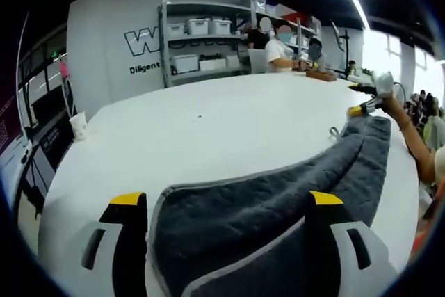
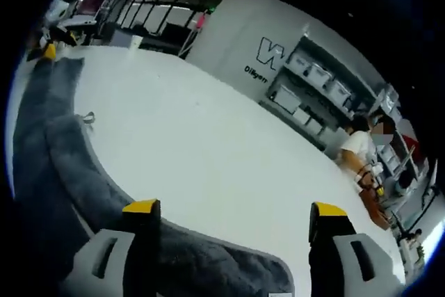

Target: Open the folded towel by lifting each exposed corner and separating the folded layers until the towel lies flat within the target outline without major curled edges

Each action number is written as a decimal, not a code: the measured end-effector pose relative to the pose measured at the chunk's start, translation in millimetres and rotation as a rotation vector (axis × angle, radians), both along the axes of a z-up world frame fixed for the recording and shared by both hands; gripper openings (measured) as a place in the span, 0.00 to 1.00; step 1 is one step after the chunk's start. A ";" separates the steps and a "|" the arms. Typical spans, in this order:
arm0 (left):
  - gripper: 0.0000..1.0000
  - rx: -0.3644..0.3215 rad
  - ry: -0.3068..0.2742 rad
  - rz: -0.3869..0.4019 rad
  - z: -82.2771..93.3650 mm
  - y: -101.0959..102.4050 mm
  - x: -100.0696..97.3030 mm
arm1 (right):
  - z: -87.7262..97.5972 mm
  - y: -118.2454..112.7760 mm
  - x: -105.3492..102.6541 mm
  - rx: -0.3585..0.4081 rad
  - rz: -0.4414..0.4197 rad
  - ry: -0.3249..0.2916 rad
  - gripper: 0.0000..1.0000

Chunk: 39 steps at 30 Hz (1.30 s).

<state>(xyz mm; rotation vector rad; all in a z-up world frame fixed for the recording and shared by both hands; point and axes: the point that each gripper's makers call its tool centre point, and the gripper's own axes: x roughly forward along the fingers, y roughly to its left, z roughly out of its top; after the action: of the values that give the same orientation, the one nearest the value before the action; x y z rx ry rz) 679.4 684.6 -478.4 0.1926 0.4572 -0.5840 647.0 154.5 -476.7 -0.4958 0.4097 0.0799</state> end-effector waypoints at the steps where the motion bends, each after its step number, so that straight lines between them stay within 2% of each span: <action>1: 0.90 0.002 0.001 0.004 -0.6 0.8 1.1 | 1.9 -4.5 -1.8 0.026 -0.013 -0.009 0.99; 7: 0.88 0.017 0.016 0.023 -5.5 5.5 12.5 | 7.2 -24.1 -11.9 0.107 -0.067 -0.031 0.99; 11: 0.83 0.022 0.002 0.032 -4.8 7.7 26.4 | 21.0 -19.9 -12.4 0.223 -0.036 -0.094 0.99; 13: 0.78 0.051 -0.001 0.027 -6.2 9.8 34.3 | 24.1 -18.9 -13.9 0.240 -0.030 -0.106 0.99; 15: 0.69 0.069 0.006 0.011 -8.4 10.9 40.0 | 25.5 -17.7 -14.6 0.247 -0.026 -0.110 0.97; 21: 0.53 0.087 0.036 -0.016 -17.6 18.8 58.9 | 28.5 -13.4 -14.7 0.256 -0.007 -0.119 0.97; 26: 0.36 0.076 0.065 -0.053 -26.3 21.6 69.9 | 31.4 -12.2 -14.9 0.262 -0.001 -0.128 0.97; 28: 0.33 0.095 0.092 -0.060 -33.9 23.6 70.3 | 32.9 -12.6 -14.7 0.268 0.001 -0.133 0.97; 32: 0.31 0.128 0.109 -0.058 -43.1 28.1 69.6 | 32.3 -12.8 -15.7 0.273 -0.003 -0.135 0.97; 37: 0.21 0.124 0.107 -0.062 -44.9 28.7 69.1 | 33.3 -12.6 -16.5 0.276 -0.004 -0.139 0.97; 39: 0.13 0.121 0.107 -0.068 -45.3 27.5 66.9 | 33.4 -12.6 -16.5 0.277 -0.005 -0.139 0.97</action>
<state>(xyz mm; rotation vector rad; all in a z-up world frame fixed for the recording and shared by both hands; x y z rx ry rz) 746.3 712.1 -523.7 0.2944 0.5927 -0.6355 630.5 142.0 -443.3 -0.2258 0.2585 0.0956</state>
